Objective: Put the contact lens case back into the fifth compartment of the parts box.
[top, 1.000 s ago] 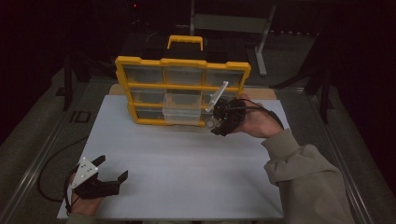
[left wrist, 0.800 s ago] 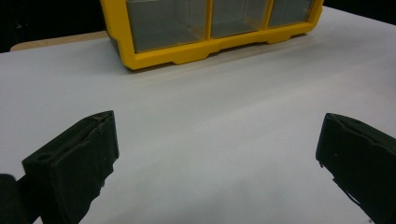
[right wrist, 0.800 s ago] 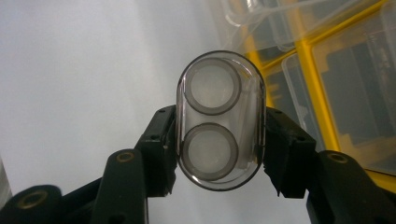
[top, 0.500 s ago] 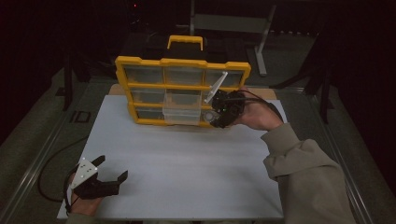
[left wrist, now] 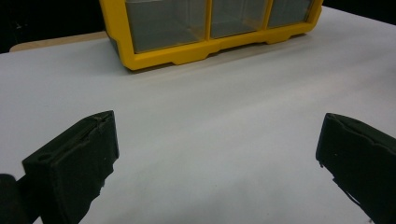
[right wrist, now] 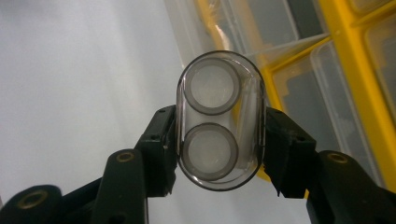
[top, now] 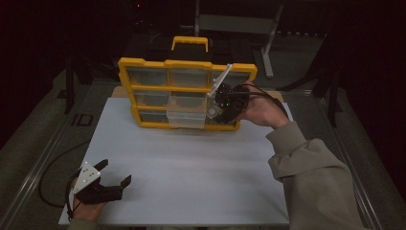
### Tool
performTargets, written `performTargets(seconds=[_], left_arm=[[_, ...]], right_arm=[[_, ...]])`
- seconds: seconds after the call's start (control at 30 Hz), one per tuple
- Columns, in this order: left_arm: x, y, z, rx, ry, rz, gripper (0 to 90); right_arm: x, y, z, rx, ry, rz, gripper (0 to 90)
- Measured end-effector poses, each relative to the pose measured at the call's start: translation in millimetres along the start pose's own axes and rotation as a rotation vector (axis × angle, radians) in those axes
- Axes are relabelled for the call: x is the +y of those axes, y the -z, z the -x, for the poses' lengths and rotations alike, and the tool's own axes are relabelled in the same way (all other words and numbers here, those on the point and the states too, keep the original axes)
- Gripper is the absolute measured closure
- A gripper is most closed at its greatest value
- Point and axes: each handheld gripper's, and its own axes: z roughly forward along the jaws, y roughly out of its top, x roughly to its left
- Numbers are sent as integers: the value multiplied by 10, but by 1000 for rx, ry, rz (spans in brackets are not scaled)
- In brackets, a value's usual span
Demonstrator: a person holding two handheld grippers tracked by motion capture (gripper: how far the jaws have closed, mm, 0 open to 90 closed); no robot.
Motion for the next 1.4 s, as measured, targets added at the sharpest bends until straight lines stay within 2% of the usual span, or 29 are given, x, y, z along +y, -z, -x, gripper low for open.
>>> performTargets(seconds=[0.37,0.63,0.67,0.73,1.17,1.4], left_arm=[[-1,-2,-3,-1,0,-1,1],[-1,-4,-4,-3,1,0,1],[-1,-4,-4,-3,1,0,1],[-3,-2,-7,-1,2,0,1],[-1,-5,-8,-2,0,1,1],[-1,-3,-7,-3,-2,0,1]], right_arm=[[118,69,74,-16,-9,15,491],[226,90,107,-19,11,22,491],[237,93,119,-19,25,24,491],[262,94,120,-18,18,34,491],[386,40,165,-23,6,47,491],[474,-56,159,-19,-8,52,491]])
